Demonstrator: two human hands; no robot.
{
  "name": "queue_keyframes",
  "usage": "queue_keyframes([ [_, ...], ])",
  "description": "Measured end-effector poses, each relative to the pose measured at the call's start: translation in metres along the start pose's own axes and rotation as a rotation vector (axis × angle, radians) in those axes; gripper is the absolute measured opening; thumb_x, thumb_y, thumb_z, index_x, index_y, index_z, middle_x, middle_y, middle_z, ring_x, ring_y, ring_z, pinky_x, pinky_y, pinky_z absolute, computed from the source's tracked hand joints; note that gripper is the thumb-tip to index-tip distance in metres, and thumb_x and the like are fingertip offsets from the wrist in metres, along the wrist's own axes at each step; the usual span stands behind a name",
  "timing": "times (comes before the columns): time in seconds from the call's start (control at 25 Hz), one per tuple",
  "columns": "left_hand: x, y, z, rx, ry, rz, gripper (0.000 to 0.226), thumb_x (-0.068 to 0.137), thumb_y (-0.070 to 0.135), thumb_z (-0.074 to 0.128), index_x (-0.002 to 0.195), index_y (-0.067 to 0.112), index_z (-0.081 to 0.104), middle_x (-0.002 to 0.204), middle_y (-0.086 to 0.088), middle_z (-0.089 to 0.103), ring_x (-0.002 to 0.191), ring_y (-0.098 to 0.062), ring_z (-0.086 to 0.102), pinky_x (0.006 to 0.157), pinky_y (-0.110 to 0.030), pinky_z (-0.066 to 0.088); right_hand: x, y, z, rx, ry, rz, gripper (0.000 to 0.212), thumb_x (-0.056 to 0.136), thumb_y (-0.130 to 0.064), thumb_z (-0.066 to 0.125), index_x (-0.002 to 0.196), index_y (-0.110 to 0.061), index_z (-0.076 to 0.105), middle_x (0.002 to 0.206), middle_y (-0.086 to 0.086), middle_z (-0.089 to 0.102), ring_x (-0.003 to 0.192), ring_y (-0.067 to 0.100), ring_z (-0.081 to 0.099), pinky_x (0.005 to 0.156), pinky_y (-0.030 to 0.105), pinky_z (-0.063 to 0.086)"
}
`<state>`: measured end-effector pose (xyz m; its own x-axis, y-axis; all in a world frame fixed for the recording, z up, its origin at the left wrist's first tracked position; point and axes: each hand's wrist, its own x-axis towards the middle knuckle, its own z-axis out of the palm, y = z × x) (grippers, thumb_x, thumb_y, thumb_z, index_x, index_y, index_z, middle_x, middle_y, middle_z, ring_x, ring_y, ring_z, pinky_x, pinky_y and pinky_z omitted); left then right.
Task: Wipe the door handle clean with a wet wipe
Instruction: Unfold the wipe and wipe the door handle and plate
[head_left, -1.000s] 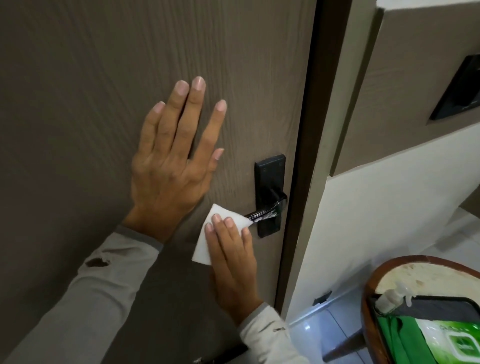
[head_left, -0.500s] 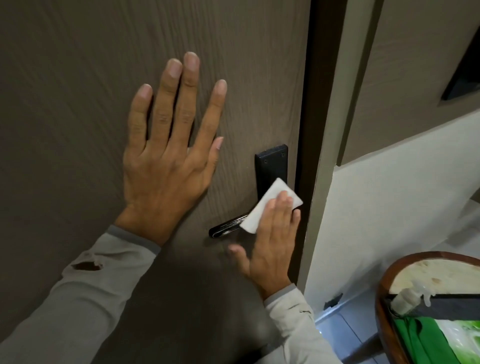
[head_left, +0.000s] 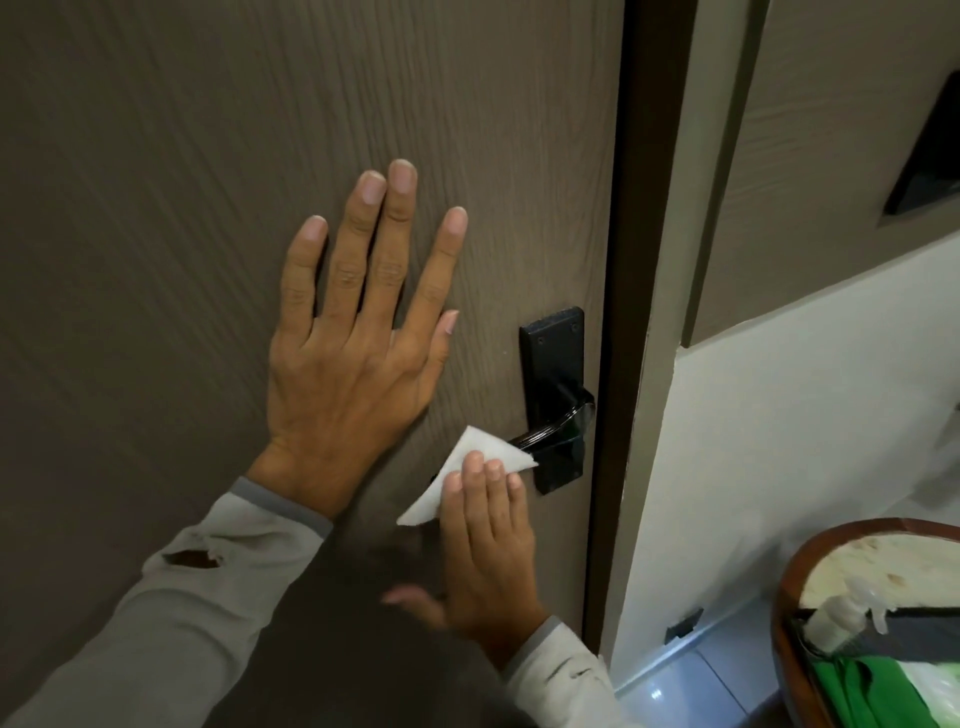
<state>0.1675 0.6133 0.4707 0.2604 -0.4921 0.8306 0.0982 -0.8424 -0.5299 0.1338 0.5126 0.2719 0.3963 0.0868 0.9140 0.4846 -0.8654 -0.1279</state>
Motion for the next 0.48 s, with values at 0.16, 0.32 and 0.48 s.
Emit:
queue_keyframes([
  [0.16,-0.003,-0.001,0.0,-0.004,-0.011,0.046,0.06,0.113,0.041,0.04,0.167,0.019,0.027,0.167,-0.019,0.014,0.154,-0.034,0.015,0.125,-0.055,0.011,0.023,0.047,-0.01,-0.065,0.064,0.26,0.099,0.096,-0.079,0.017,0.164,-0.011,-0.004,0.175,0.006,-0.012,0.163,0.024,-0.003,0.133,0.044,-0.004],
  [0.32,-0.004,-0.003,0.001,-0.02,-0.029,0.061,0.061,0.114,0.042,0.038,0.168,0.019,0.023,0.168,-0.019,0.01,0.155,-0.033,0.012,0.125,-0.057,0.012,0.002,0.001,-0.002,0.004,-0.012,0.058,0.104,0.094,-0.081,0.023,0.164,-0.006,0.005,0.175,0.012,-0.005,0.162,0.029,0.003,0.134,0.046,0.001],
  [0.48,-0.008,-0.005,0.001,-0.026,-0.03,0.082,0.061,0.114,0.041,0.039,0.168,0.019,0.023,0.169,-0.019,0.012,0.156,-0.035,0.012,0.125,-0.057,0.014,0.024,0.04,-0.005,-0.076,0.067,0.12,0.098,0.096,-0.079,0.021,0.164,-0.01,0.005,0.175,0.007,-0.006,0.163,0.024,0.003,0.133,0.048,0.0],
])
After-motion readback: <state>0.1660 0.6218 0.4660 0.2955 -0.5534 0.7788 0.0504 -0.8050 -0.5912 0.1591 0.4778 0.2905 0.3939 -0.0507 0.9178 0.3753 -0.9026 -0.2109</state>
